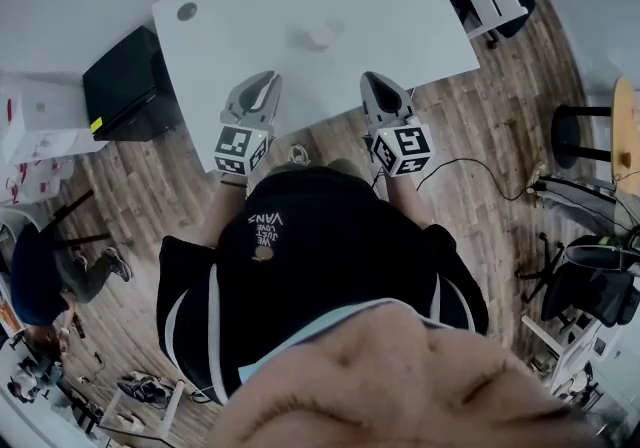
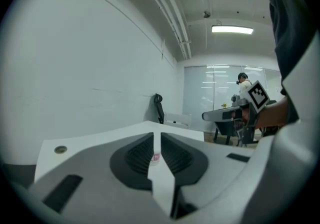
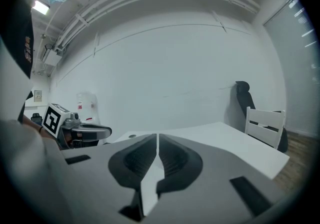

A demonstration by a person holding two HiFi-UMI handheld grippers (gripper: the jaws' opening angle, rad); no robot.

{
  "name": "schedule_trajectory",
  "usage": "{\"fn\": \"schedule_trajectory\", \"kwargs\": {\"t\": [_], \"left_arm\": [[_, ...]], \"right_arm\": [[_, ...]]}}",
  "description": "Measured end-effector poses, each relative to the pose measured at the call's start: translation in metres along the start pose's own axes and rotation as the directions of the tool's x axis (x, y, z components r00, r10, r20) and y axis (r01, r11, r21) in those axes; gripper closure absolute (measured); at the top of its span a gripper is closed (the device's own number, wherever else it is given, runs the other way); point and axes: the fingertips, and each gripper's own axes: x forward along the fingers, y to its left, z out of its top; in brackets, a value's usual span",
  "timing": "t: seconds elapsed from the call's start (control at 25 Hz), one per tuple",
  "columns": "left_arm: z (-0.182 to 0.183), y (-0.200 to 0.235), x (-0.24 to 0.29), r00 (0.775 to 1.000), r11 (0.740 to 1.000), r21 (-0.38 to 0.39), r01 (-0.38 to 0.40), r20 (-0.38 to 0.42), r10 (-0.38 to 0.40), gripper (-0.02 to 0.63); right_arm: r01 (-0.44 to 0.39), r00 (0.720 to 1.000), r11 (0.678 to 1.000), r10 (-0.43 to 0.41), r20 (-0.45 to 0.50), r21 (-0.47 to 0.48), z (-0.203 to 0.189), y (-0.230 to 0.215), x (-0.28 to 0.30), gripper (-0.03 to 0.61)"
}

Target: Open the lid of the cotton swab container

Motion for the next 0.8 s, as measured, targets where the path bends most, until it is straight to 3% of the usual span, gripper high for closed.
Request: {"fn": "schedule_trajectory", "kwargs": {"t": [0.32,0.8], "left_arm": [[-0.007,0.009,0.027,0.999,0.999,0.008,0.041,-0.032,-0.04,0.592],[-0.009,0.015,0.071,0.999,1.0,0.029,0.011,-0.037,-0.01,0.592]], "right_arm": [[0.012,1.0,1.0,-0.012,-0.015,0.013,-0.002,-0.01,0.019,0.565],[-0.066,0.997,0.998,0.066,-0.037,-0.001,0.009,-0.036,0.046,0.565]]}}
